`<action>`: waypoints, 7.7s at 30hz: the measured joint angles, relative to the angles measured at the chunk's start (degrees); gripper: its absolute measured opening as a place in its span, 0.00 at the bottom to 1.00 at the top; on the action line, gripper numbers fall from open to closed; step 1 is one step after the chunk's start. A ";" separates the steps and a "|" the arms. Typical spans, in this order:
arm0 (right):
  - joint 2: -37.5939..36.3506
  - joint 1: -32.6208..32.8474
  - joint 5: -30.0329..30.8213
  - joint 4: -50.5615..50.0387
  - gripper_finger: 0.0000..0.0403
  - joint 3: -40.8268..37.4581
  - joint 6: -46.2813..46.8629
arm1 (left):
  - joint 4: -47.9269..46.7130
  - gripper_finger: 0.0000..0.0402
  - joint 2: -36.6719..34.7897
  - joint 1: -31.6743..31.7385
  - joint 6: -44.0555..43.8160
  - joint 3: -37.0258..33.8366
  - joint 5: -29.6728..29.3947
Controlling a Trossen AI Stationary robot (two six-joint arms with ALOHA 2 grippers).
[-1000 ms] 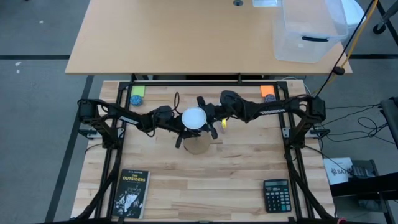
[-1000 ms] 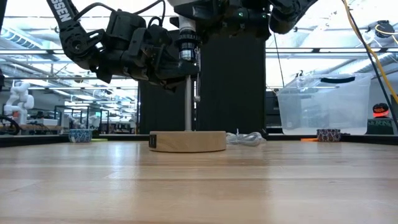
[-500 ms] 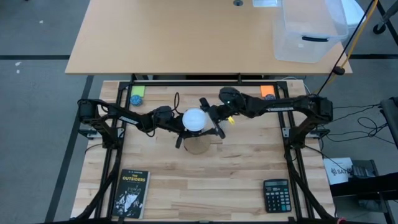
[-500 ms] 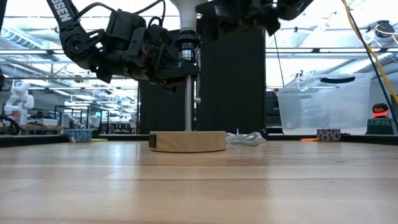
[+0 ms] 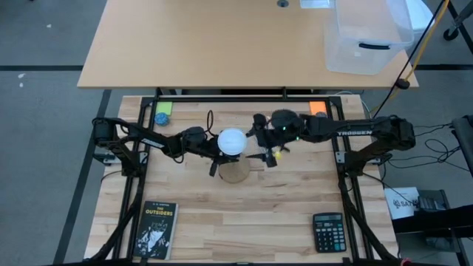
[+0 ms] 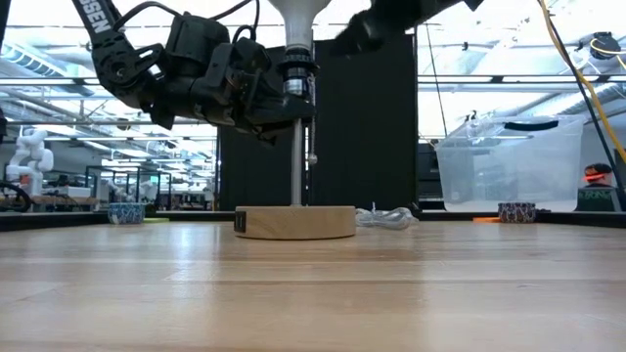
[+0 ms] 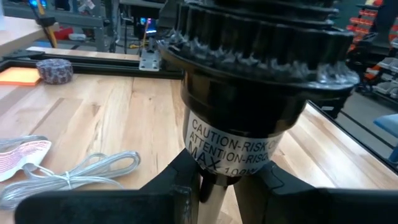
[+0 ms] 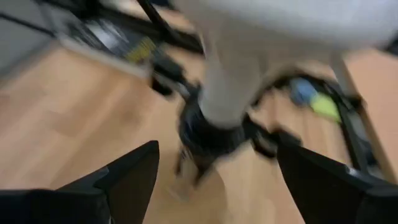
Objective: Screw lightbulb
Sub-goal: Remove the lightbulb from the lamp
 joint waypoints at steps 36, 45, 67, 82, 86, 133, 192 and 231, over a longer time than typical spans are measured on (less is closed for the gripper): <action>6.13 12.58 36.27 72.83 0.78 -32.31 12.76 | 0.62 0.18 -0.06 -0.15 0.04 0.00 -17.36; 9.53 9.37 30.24 73.65 0.78 -26.58 13.55 | 1.25 0.18 0.00 -0.13 -1.55 -0.01 -22.17; 16.74 6.65 30.66 72.85 0.75 -15.87 10.75 | 1.18 0.18 0.02 -0.11 -2.82 -0.04 -24.62; 14.95 -0.38 11.61 70.03 0.64 -15.87 20.04 | 1.01 0.18 0.00 0.00 -2.34 -0.04 -22.90; 14.93 -1.99 5.62 69.26 0.58 -15.87 21.01 | 0.96 0.18 0.00 0.13 -1.31 -0.04 -19.06; -0.44 -7.74 -15.68 17.58 0.78 -6.32 6.50 | 0.86 0.18 0.02 0.17 -0.83 0.01 -9.61; 15.72 7.29 29.97 58.78 0.48 -10.19 12.88 | 1.59 0.18 0.04 0.17 -3.17 -0.09 -17.19; 10.24 -2.59 -9.77 48.63 0.44 -10.26 19.29 | 0.74 0.18 0.04 0.11 0.17 0.04 0.10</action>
